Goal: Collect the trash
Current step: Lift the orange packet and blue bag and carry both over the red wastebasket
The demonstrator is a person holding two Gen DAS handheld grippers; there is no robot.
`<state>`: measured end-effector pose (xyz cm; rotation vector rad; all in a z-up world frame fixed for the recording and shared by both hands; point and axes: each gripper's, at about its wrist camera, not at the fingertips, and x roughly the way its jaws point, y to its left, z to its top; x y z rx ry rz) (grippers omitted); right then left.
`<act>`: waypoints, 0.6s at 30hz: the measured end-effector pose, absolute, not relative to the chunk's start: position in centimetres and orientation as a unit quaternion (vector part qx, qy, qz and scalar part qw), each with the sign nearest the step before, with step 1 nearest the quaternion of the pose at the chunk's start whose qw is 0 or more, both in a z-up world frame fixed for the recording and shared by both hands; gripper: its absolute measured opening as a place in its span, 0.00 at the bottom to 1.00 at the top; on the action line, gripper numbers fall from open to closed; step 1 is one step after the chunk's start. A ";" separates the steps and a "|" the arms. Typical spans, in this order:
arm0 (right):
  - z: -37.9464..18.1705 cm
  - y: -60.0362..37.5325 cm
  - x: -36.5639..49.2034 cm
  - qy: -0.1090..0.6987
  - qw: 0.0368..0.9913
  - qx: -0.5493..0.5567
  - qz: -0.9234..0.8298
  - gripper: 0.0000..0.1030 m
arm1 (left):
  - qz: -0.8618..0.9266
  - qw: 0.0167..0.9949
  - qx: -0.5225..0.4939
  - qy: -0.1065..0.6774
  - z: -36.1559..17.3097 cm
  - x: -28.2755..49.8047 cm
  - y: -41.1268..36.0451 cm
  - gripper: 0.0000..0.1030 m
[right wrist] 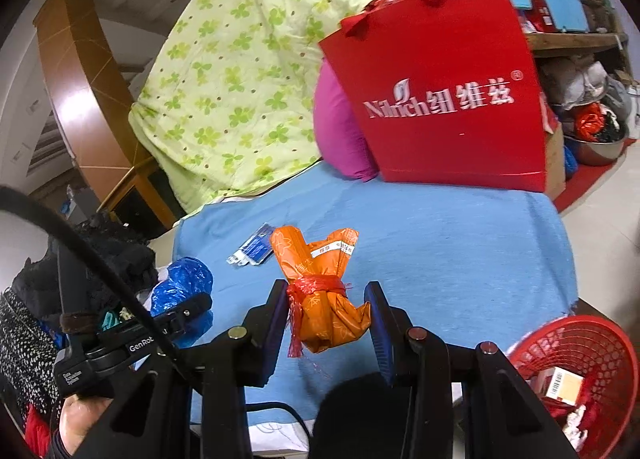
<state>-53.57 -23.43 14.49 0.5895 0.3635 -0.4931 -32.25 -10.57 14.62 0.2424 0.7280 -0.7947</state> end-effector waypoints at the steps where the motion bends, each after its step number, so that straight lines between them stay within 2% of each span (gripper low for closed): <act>1: 14.5 -23.6 -54.0 0.175 0.910 0.287 -0.244 0.40 | -0.381 0.850 0.117 0.344 14.7 -32.5 -10.9 0.55; 13: 13.4 -26.8 -63.8 0.163 0.872 0.305 -0.347 0.40 | -0.446 0.820 0.144 0.329 15.3 -37.4 -15.5 0.55; 18: 11.7 -28.1 -67.6 0.182 0.845 0.303 -0.402 0.40 | -0.484 0.798 0.160 0.321 15.2 -40.9 -18.0 0.55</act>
